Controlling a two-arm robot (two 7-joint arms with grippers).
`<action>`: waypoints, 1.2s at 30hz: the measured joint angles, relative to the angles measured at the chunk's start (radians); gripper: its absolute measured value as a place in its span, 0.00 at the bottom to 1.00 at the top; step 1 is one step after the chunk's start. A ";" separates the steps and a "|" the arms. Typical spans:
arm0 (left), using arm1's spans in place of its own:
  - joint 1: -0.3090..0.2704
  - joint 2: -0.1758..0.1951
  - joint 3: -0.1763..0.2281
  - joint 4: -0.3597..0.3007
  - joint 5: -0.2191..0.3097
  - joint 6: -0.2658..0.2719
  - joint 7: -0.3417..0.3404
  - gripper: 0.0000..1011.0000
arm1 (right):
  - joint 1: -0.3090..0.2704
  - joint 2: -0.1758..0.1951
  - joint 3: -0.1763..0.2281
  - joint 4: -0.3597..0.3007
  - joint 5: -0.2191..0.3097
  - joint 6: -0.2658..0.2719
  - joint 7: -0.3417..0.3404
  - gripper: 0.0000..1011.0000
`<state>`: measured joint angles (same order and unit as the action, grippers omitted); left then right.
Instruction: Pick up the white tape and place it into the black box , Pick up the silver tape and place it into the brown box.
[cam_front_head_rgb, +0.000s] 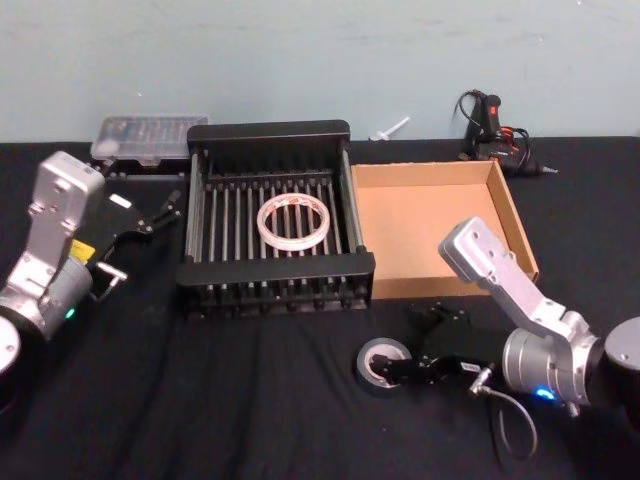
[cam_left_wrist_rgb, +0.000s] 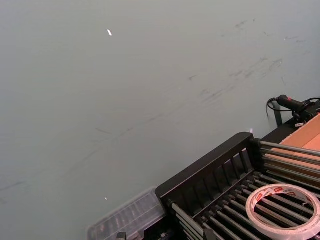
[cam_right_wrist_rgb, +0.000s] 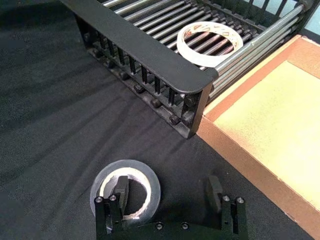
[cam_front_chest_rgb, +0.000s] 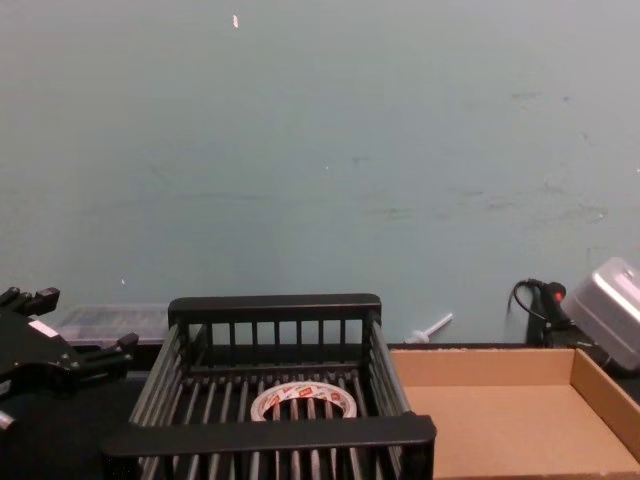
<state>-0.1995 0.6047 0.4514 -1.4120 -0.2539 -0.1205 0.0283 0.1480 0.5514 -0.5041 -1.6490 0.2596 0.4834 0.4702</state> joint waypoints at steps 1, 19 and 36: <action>0.000 0.000 0.000 0.000 0.000 0.000 0.000 0.99 | 0.000 0.000 -0.001 0.000 -0.001 0.000 0.000 0.99; 0.000 0.000 0.000 0.000 0.000 0.000 0.000 0.99 | -0.001 0.000 -0.001 -0.001 -0.002 0.000 -0.001 0.89; 0.000 0.000 0.000 0.000 0.000 0.000 0.000 0.99 | -0.001 0.000 0.000 -0.001 -0.001 -0.001 -0.001 0.36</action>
<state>-0.1995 0.6047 0.4514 -1.4120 -0.2539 -0.1205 0.0283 0.1473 0.5518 -0.5040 -1.6498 0.2588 0.4829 0.4690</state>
